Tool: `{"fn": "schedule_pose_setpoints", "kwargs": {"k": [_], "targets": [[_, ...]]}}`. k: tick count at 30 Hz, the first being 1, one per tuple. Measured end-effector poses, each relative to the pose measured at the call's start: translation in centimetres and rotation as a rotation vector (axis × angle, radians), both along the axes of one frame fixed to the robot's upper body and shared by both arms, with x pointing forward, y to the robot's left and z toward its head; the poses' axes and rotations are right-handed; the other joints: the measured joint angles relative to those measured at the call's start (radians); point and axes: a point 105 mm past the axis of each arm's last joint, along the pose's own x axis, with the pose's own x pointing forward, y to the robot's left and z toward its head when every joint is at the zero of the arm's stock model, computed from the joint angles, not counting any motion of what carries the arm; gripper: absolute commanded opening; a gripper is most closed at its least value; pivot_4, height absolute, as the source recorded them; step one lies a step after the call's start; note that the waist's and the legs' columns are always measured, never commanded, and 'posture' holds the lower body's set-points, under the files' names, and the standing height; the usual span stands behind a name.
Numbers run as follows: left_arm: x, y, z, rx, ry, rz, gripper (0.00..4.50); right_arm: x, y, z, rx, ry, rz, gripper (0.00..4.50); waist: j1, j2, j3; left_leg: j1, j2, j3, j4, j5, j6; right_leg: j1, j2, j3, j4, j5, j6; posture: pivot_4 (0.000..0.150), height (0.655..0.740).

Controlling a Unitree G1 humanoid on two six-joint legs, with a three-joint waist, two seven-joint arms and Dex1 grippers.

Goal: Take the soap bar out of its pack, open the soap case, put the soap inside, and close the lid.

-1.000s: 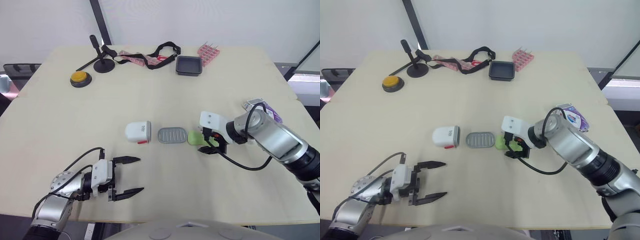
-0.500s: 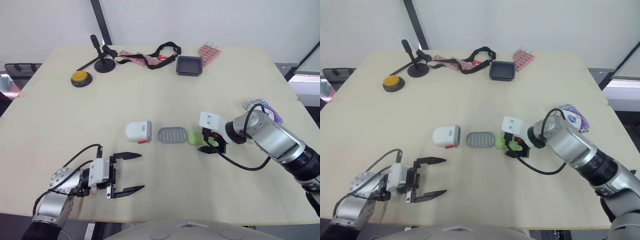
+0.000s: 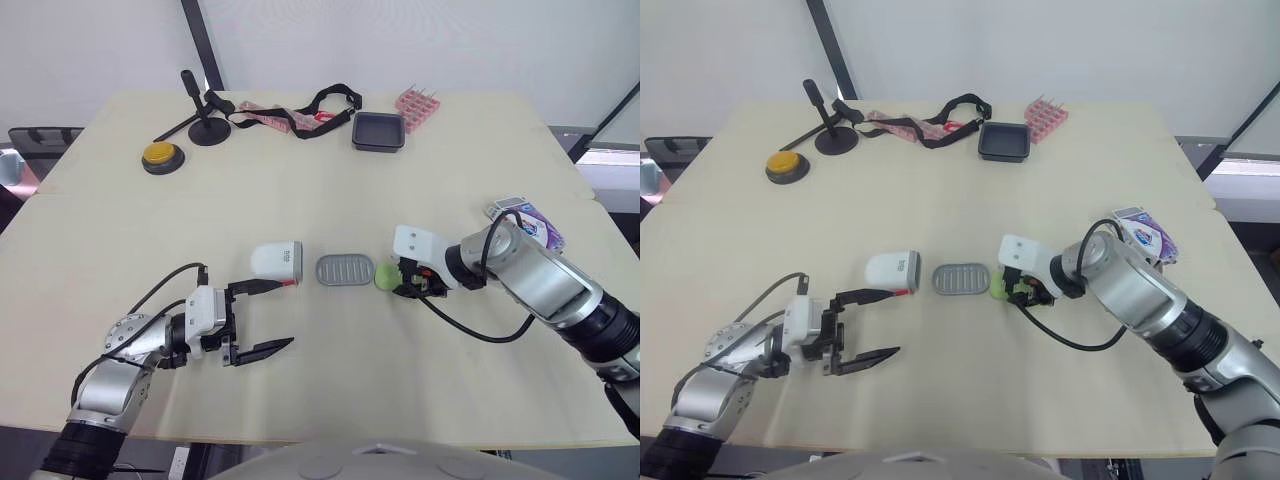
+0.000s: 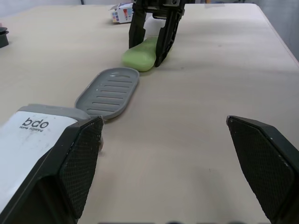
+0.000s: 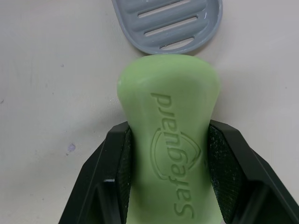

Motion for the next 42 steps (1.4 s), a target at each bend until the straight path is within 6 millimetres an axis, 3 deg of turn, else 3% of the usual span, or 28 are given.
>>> {"fn": "schedule_pose_setpoints", "kwargs": {"k": [6,12,14,23,42], "targets": [[0.3,-0.5,0.8,-0.007,0.01,0.034,4.5,-0.1,1.2,0.8,0.036,-0.009,0.058,1.76,-0.004,0.0,0.0,-0.002,0.0,0.0,0.0,0.0,0.0,0.0,0.0,0.0,0.001,0.0,0.0,0.15,0.74],[1.1,-0.1,1.1,0.006,0.039,0.096,4.5,0.6,5.3,5.2,0.132,-0.118,0.184,1.76,-0.012,0.0,0.0,-0.002,0.001,0.0,0.001,0.001,-0.001,-0.002,0.002,0.0,0.002,0.0,0.0,0.15,0.74],[1.3,0.2,1.0,0.009,0.055,0.125,4.5,0.6,6.4,5.8,0.143,-0.132,0.213,1.76,-0.01,0.0,0.0,-0.001,0.001,0.0,0.001,0.001,-0.001,-0.002,0.002,-0.001,0.002,0.0,0.0,0.15,0.74],[2.2,0.4,1.6,0.005,0.073,0.191,4.5,1.1,8.3,2.5,0.081,-0.046,0.244,1.76,-0.008,-0.001,0.0,-0.002,0.001,-0.001,0.002,0.001,-0.001,-0.003,0.002,-0.002,0.002,0.0,0.0,0.15,0.74],[2.0,0.0,2.5,0.003,0.063,0.203,4.5,1.6,9.8,1.6,0.067,-0.036,0.28,1.76,-0.011,-0.001,0.0,-0.005,0.001,-0.001,0.002,0.001,-0.002,-0.004,0.003,-0.002,0.003,0.0,0.0,0.15,0.74]]}}
